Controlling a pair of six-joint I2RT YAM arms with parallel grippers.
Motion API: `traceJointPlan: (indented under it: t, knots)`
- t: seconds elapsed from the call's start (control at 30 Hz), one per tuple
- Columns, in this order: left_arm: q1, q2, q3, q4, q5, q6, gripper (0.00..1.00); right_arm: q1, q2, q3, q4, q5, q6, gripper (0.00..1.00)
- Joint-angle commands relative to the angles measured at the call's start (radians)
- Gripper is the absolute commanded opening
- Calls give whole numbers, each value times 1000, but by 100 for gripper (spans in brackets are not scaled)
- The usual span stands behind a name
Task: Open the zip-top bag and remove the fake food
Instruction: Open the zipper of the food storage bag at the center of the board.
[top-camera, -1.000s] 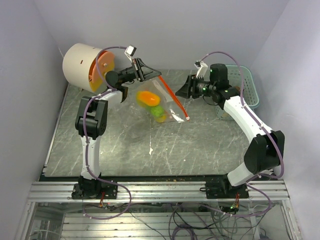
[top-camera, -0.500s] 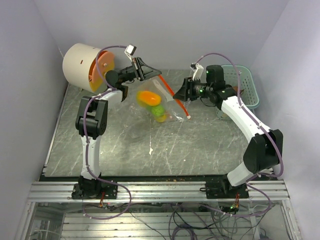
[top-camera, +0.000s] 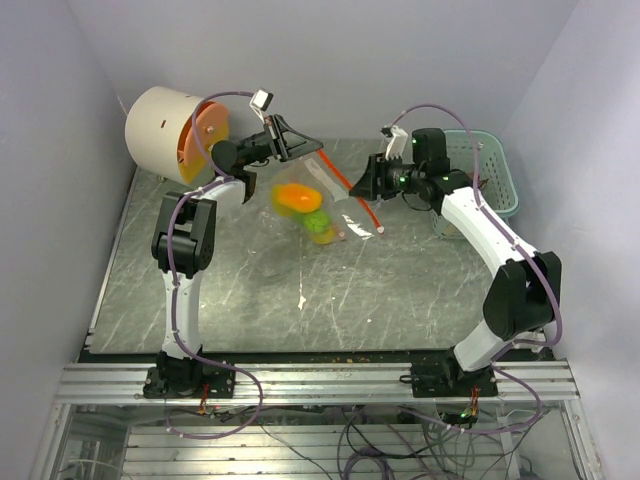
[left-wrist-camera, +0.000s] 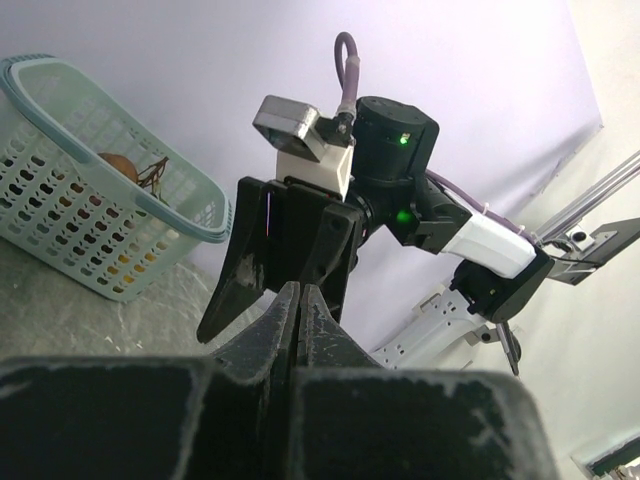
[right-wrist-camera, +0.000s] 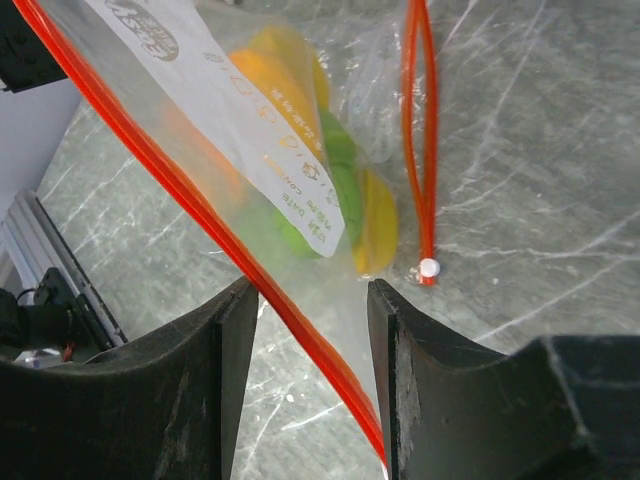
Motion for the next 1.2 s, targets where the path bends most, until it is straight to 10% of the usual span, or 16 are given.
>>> traceJointPlan:
  t: [0.0, 1.17]
  knots:
    - [-2, 19, 40, 279, 3, -18, 7, -55, -52, 32, -14, 12, -31, 48]
    - [-2, 44, 71, 278, -3, -27, 7, -52, 49, -52, 52, -52, -34, 49]
